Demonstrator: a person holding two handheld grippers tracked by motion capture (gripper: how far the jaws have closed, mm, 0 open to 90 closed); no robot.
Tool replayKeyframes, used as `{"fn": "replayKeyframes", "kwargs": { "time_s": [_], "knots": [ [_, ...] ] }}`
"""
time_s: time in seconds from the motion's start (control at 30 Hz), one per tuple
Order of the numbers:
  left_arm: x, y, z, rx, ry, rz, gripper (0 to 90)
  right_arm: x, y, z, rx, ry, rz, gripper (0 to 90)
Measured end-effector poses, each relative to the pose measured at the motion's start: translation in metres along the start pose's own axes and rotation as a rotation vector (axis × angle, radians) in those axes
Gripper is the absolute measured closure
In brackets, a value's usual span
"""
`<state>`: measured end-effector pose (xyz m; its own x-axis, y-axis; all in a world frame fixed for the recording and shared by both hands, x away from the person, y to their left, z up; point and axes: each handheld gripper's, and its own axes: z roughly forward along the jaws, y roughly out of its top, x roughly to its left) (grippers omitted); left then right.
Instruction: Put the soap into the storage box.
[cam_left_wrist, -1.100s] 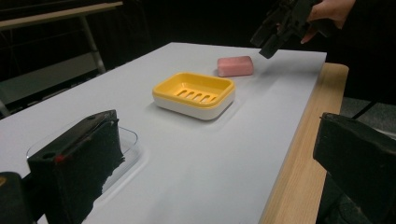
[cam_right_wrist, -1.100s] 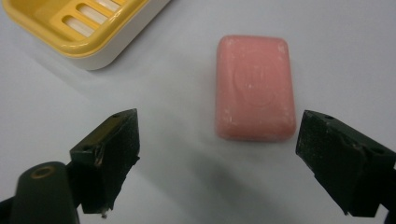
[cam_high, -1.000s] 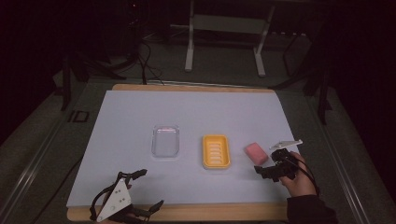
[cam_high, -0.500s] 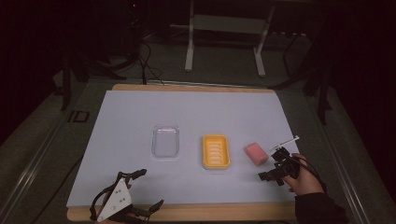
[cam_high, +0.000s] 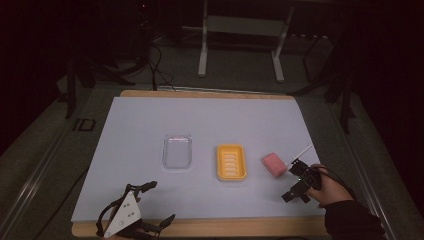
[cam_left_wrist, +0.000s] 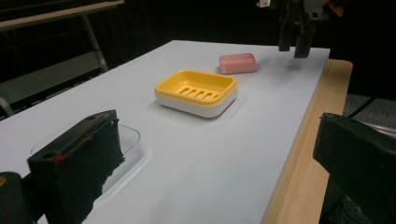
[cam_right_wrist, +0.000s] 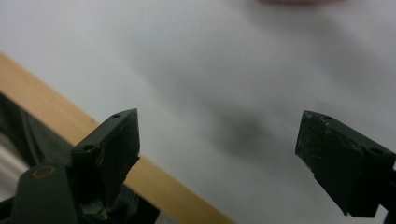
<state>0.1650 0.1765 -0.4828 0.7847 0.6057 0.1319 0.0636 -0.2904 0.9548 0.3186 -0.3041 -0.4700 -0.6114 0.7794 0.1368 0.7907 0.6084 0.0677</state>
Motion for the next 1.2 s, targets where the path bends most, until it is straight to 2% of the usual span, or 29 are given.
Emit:
{"fn": "replayKeyframes", "kwargs": {
  "time_s": [0.03, 0.1, 0.27, 0.4, 0.67, 0.87, 1.03, 1.2],
  "knots": [
    [0.000, 0.000, 0.000, 0.000, 0.000, 0.000, 1.7, 0.000, 0.000, 0.000, 0.000, 0.000, 0.000, 13.5],
    [0.000, 0.000, 0.000, 0.001, 0.000, 0.000, 1.7, -0.002, 0.002, -0.001, 0.044, 0.007, -0.007, 13.4],
    [0.000, 0.000, 0.000, 0.001, 0.000, 0.000, 1.7, -0.007, 0.004, -0.003, 0.074, 0.015, -0.022, 13.5],
    [0.000, 0.000, -0.001, -0.009, -0.014, 0.002, 1.7, -0.008, 0.004, 0.001, 0.137, -0.015, -0.069, 12.8],
    [0.000, 0.000, 0.000, -0.007, -0.015, 0.001, 1.7, -0.010, 0.006, 0.002, 0.175, -0.045, -0.116, 12.3],
    [-0.001, 0.000, 0.000, -0.006, -0.025, 0.000, 1.7, -0.017, 0.014, 0.003, 0.182, -0.085, -0.087, 11.3],
    [0.000, 0.000, 0.000, -0.006, -0.022, 0.000, 1.7, -0.024, 0.024, -0.002, 0.132, -0.096, -0.035, 13.4],
    [0.000, 0.000, 0.000, -0.005, -0.023, 0.001, 1.7, -0.027, 0.033, -0.005, 0.121, -0.094, -0.012, 14.3]
  ]
}}
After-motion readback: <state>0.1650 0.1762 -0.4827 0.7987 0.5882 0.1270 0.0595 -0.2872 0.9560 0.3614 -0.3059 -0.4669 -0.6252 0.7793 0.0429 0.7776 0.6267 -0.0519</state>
